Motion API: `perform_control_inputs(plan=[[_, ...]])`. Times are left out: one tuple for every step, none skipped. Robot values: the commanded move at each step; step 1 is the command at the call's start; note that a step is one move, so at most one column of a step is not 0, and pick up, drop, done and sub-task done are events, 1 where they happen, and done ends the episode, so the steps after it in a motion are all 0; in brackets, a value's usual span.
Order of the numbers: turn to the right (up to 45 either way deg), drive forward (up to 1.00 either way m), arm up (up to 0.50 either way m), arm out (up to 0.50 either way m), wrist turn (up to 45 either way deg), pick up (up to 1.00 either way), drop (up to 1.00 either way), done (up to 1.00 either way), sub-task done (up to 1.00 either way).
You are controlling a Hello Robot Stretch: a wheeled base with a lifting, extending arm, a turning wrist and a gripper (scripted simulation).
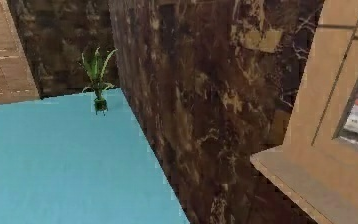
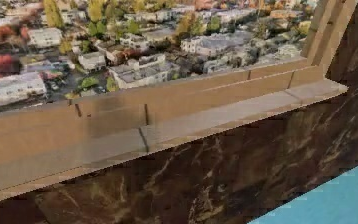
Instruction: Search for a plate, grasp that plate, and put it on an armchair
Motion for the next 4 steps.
perform_control_inputs(plan=[[-24.0, 0.0, 0.0, 0.0, 0.0, 0.0, 0.0, 0.0, 0.0], [0.0, 0.45, 0.0, 0.0, 0.0, 0.0, 0.0, 0.0, 0.0], [-45.0, 0.0, 0.0, 0.0, 0.0, 0.0, 0.0, 0.0, 0.0], [-15.0, 0.0, 0.0, 0.0, 0.0, 0.0, 0.0, 0.0, 0.0]])
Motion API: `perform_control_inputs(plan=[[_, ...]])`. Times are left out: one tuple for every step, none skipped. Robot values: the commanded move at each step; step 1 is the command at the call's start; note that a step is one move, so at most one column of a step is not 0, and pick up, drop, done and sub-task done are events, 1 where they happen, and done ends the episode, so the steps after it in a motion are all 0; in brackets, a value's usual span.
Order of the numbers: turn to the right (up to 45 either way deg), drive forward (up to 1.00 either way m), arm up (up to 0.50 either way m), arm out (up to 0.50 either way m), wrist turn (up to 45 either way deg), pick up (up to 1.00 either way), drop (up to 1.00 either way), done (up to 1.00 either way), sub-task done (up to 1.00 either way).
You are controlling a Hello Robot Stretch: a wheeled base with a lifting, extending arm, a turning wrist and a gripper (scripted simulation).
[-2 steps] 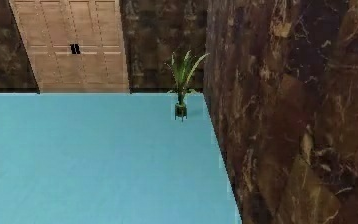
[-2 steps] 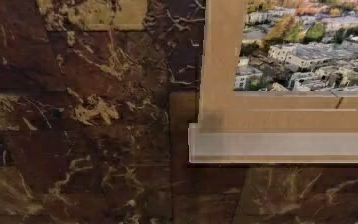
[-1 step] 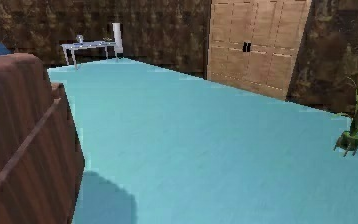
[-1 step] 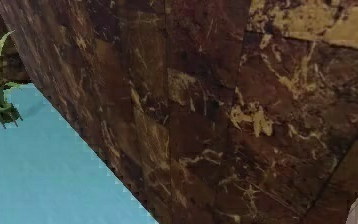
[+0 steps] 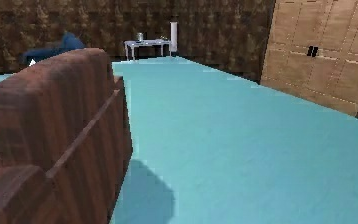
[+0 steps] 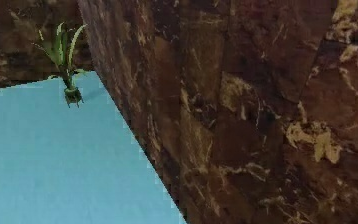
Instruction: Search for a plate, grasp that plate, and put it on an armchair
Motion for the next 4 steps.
perform_control_inputs(plan=[[0.0, 0.8, 0.0, 0.0, 0.0, 0.0, 0.0, 0.0, 0.0], [0.0, 0.95, 0.0, 0.0, 0.0, 0.0, 0.0, 0.0, 0.0], [-18.0, 0.0, 0.0, 0.0, 0.0, 0.0, 0.0, 0.0, 0.0], [0.0, 1.0, 0.0, 0.0, 0.0, 0.0, 0.0, 0.0, 0.0]])
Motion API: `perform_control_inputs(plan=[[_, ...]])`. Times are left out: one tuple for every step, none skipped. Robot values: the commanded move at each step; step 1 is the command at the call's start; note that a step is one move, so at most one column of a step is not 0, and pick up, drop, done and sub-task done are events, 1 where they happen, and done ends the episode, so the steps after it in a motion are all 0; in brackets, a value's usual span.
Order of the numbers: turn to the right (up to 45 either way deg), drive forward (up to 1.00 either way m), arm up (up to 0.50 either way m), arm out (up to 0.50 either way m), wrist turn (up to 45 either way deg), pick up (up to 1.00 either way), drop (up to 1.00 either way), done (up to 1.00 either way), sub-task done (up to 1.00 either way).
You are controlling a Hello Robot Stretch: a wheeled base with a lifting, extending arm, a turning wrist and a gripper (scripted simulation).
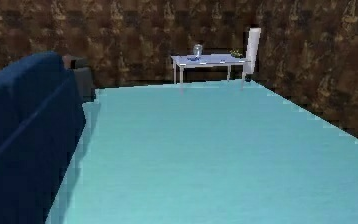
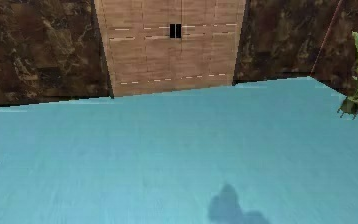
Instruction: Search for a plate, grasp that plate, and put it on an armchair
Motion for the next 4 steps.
perform_control_inputs(plan=[[0.0, 1.0, 0.0, 0.0, 0.0, 0.0, 0.0, 0.0, 0.0], [0.0, 1.0, 0.0, 0.0, 0.0, 0.0, 0.0, 0.0, 0.0], [0.0, 0.95, 0.0, 0.0, 0.0, 0.0, 0.0, 0.0, 0.0], [-45.0, 0.0, 0.0, 0.0, 0.0, 0.0, 0.0, 0.0, 0.0]])
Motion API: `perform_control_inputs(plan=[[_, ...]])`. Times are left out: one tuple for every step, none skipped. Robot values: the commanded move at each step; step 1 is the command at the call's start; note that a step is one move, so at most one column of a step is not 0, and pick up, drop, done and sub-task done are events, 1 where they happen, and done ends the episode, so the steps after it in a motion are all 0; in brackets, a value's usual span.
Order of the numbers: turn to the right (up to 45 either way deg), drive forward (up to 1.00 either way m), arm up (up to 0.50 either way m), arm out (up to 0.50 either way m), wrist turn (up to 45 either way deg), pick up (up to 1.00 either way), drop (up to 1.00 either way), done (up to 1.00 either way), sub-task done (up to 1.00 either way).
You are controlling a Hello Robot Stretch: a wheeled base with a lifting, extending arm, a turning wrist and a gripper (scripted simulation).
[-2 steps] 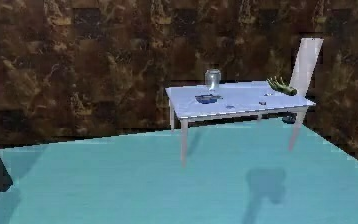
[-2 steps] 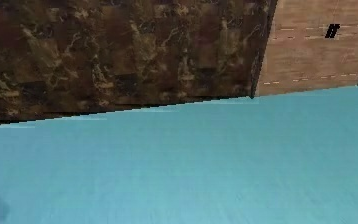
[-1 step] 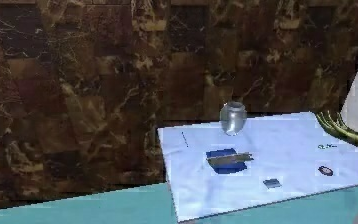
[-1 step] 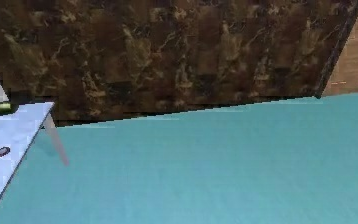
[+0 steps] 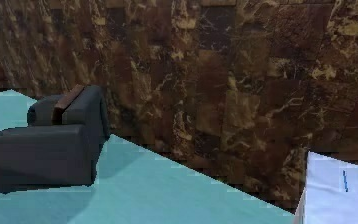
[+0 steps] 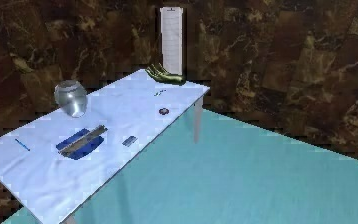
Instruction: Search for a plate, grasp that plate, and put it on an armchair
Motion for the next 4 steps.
perform_control_inputs(plan=[[-27.0, 0.0, 0.0, 0.0, 0.0, 0.0, 0.0, 0.0, 0.0], [45.0, 0.0, 0.0, 0.0, 0.0, 0.0, 0.0, 0.0, 0.0], [12.0, 0.0, 0.0, 0.0, 0.0, 0.0, 0.0, 0.0, 0.0], [3.0, 0.0, 0.0, 0.0, 0.0, 0.0, 0.0, 0.0, 0.0]])
